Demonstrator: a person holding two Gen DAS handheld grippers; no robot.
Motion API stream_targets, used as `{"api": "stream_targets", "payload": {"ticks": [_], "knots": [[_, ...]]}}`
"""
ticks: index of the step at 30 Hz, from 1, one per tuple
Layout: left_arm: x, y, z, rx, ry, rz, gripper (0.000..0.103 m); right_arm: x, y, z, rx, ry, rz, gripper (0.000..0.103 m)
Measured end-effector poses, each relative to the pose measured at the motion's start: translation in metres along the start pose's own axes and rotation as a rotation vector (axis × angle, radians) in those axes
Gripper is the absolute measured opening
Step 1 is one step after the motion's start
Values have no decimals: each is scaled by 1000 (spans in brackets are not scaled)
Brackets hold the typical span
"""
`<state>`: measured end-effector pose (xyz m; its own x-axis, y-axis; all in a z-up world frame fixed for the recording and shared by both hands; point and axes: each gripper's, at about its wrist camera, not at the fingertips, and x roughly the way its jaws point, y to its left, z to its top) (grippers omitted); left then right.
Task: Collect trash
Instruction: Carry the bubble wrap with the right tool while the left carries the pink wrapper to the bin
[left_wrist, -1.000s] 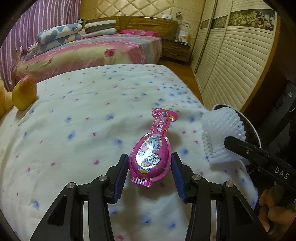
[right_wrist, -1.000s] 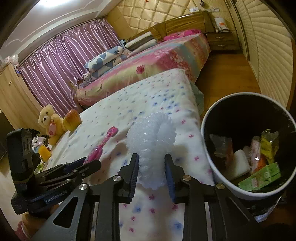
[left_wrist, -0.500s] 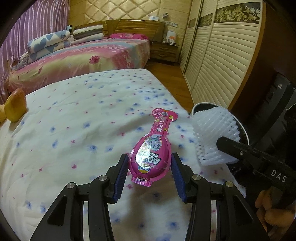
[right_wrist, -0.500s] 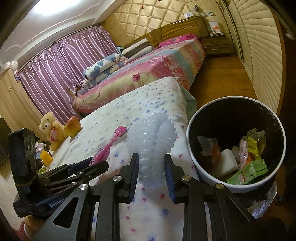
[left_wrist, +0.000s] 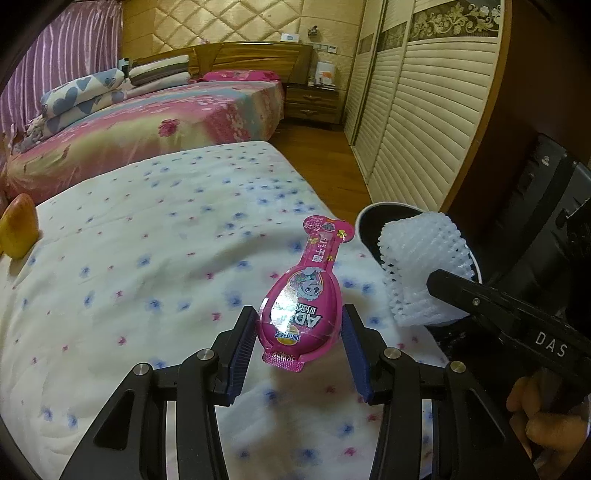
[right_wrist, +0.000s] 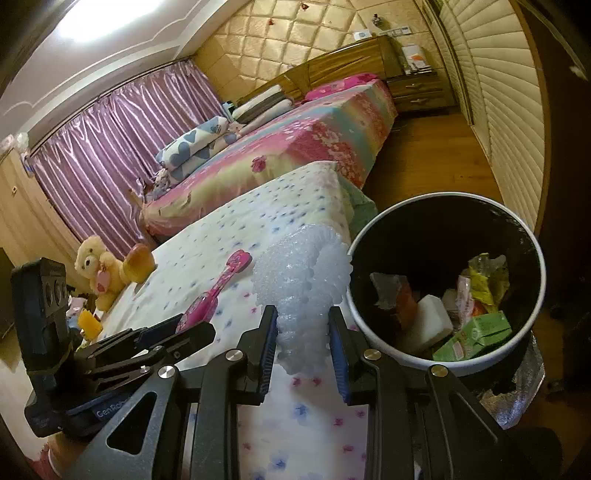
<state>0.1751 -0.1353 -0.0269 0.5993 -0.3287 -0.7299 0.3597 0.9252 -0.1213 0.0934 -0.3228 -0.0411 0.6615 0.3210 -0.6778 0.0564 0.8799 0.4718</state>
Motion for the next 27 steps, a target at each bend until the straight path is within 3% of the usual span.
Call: {"api": "stream_targets", "payload": {"ticks": [27], "knots": [[32,-36,14,66,19,-49,45,-21,-42,2,70,-37,-96,27]]}}
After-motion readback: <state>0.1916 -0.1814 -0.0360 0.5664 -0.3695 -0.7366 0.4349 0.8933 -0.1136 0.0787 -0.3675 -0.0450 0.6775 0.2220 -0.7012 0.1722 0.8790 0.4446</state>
